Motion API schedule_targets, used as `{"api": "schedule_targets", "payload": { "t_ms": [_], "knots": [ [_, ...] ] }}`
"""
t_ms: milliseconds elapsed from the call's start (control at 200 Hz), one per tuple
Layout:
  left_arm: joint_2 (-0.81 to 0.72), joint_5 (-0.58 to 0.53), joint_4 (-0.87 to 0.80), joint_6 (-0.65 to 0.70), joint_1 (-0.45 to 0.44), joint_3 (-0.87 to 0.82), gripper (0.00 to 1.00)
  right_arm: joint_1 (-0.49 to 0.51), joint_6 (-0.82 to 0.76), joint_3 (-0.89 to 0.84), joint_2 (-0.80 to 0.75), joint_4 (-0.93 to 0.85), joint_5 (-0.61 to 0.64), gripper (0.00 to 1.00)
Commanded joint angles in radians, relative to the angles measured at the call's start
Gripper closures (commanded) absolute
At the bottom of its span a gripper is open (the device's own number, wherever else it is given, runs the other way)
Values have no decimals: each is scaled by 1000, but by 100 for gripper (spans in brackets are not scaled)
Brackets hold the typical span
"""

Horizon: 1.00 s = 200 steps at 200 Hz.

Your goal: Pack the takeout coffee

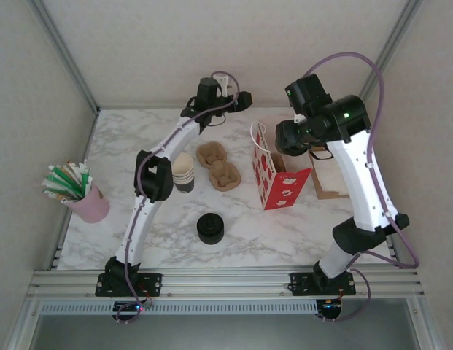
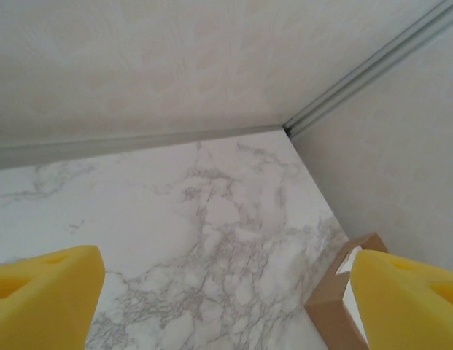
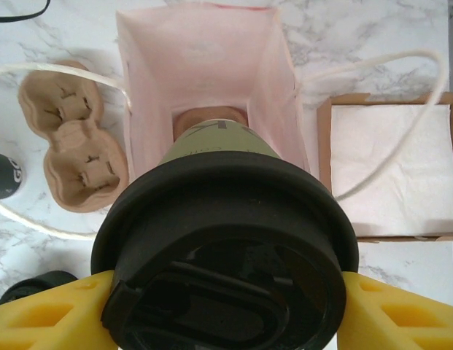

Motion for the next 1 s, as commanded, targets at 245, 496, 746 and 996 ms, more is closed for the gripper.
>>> {"api": "schedule_targets", "payload": {
  "t_ms": [245,496,746,996],
  "knots": [
    [77,92,96,33,-26,44,15,-52,-21,-72,75,-174,-62,32],
    [108,116,146,16,-34,44,15,-67,-20,-121,108,-174,-82,32],
    [121,154,146,40,-60,44,16,-70,-11,-170,110,-182,-86,33],
    [118,218,92,74,-84,44,18,-70,-4,-221,75,-187,-98,33]
  ]
}}
